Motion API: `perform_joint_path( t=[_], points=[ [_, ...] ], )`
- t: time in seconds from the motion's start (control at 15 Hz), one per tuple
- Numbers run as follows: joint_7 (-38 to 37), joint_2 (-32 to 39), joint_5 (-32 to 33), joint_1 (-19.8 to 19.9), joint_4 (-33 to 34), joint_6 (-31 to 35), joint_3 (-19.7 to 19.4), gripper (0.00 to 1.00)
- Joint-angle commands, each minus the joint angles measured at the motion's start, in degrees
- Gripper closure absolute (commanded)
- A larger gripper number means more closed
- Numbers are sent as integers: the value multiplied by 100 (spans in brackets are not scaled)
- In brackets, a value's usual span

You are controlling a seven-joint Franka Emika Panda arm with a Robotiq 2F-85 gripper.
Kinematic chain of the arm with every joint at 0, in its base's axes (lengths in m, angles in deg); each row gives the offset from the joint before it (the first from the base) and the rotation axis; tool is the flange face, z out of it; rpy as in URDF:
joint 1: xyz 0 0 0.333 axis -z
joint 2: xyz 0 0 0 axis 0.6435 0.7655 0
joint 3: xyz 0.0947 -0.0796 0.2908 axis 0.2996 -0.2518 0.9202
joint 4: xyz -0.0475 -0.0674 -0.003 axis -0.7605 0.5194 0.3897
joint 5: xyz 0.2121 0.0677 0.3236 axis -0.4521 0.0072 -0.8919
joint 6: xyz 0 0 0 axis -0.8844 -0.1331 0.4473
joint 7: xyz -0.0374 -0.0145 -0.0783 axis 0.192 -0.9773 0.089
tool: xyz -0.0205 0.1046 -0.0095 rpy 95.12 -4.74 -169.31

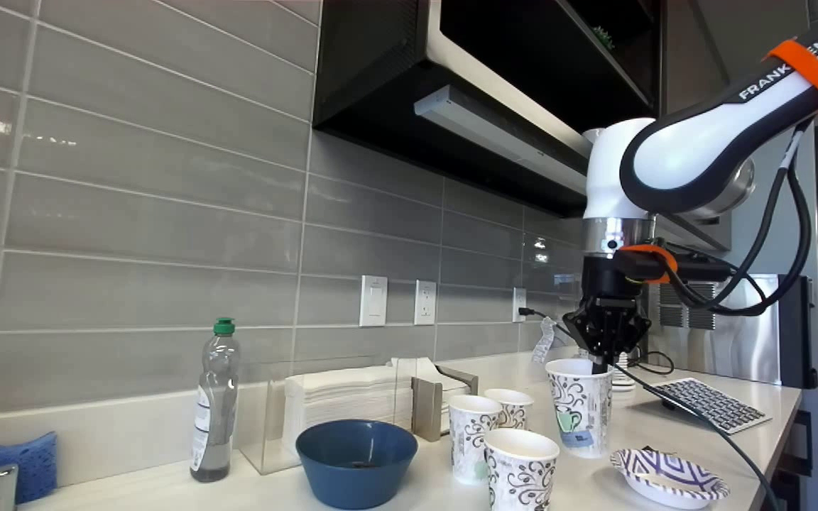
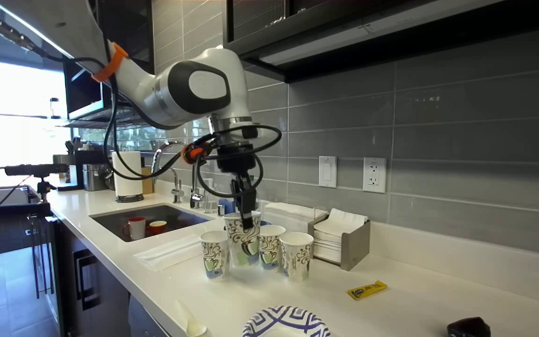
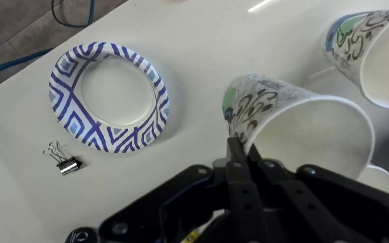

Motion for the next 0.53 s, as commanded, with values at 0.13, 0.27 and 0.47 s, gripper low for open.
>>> perform_joint_path(
  t=[0.13,0.27,0.47],
  points=[
    [263,32,36,22,560,-249,28,99],
    [394,124,18,11,720,-277,3,99],
    [639,271,-74,-25,956,-339,-57,99]
  ],
)
